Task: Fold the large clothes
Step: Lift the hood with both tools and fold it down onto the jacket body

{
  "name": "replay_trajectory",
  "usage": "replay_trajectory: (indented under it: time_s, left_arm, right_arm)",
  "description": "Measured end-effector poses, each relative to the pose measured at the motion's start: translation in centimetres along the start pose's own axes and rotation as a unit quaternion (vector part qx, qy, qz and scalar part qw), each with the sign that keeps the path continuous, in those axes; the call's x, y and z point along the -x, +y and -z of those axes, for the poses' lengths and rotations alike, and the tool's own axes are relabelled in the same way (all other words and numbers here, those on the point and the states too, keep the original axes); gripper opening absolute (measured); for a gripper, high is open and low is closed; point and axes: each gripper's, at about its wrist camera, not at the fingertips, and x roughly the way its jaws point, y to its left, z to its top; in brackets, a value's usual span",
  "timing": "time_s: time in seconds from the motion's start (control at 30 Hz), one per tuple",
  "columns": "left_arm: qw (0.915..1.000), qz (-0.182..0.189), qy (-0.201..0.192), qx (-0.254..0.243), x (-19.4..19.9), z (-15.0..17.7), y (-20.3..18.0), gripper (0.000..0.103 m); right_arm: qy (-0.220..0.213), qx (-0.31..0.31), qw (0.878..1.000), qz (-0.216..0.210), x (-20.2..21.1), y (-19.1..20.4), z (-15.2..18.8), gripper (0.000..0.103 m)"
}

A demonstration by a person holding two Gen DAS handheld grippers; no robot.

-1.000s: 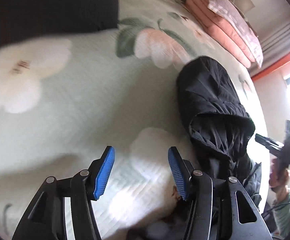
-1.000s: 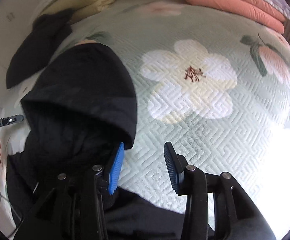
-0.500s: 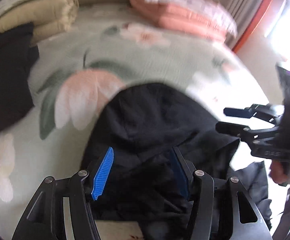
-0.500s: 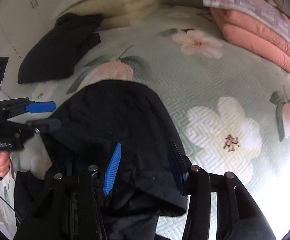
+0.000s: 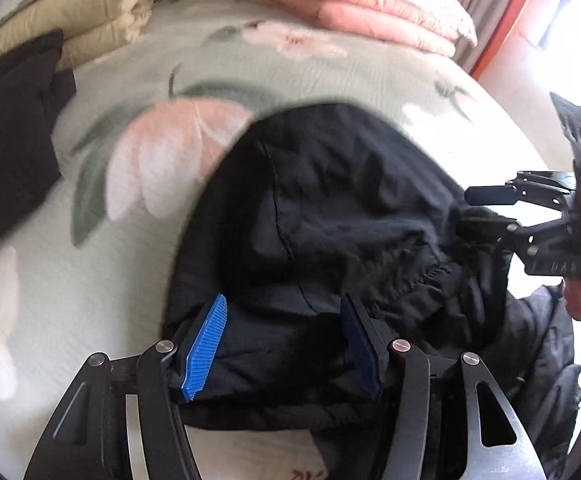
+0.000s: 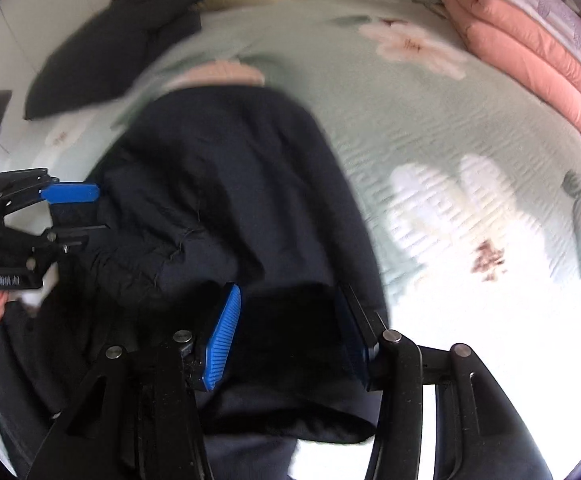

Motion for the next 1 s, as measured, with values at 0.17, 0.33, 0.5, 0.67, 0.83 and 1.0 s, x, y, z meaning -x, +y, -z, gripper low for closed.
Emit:
replay_trajectory:
  time_s: [0.17, 0.33, 0.5, 0.67, 0.83, 1.0]
  left_arm:
    - [0.9989, 0.011, -0.026, 0.038, 2.2, -1.3, 2.9, 0.061]
    - [0.9901, 0.080, 0.017, 0.114, -0.4, -0.7, 6.5, 0.061]
    - [0.9774, 0.149, 0.038, 0.145, -2.5, 0.4, 7.9, 0.061]
    - [0.9667, 0.189, 0.051, 0.165, -4.1, 0.9, 8.5, 0.061]
    - [0.9671, 0.193, 0.053, 0.157, -5.2, 0.4, 7.4, 0.064]
    - [0.9713, 0.182, 0.043, 0.147, -4.9, 0.1, 6.1, 0.059]
  right_arm:
    - [0.004, -0.041, 0.999, -0.034, 1.5, -4.4, 0.2, 0.057]
    - [0.053, -0.115, 0.984, -0.125, -1.5, -8.4, 2.1, 0.057]
    - [0.068, -0.170, 0.954, -0.237, -3.9, -9.7, 3.6, 0.057]
    - [0.068, -0.169, 0.944, -0.274, -4.2, -8.9, 4.0, 0.057]
    - [0.062, -0.171, 0.940, -0.289, -5.0, -7.5, 2.6, 0.045]
    - [0.045, -0.150, 0.952, -0.263, -4.0, -6.3, 2.7, 0.028]
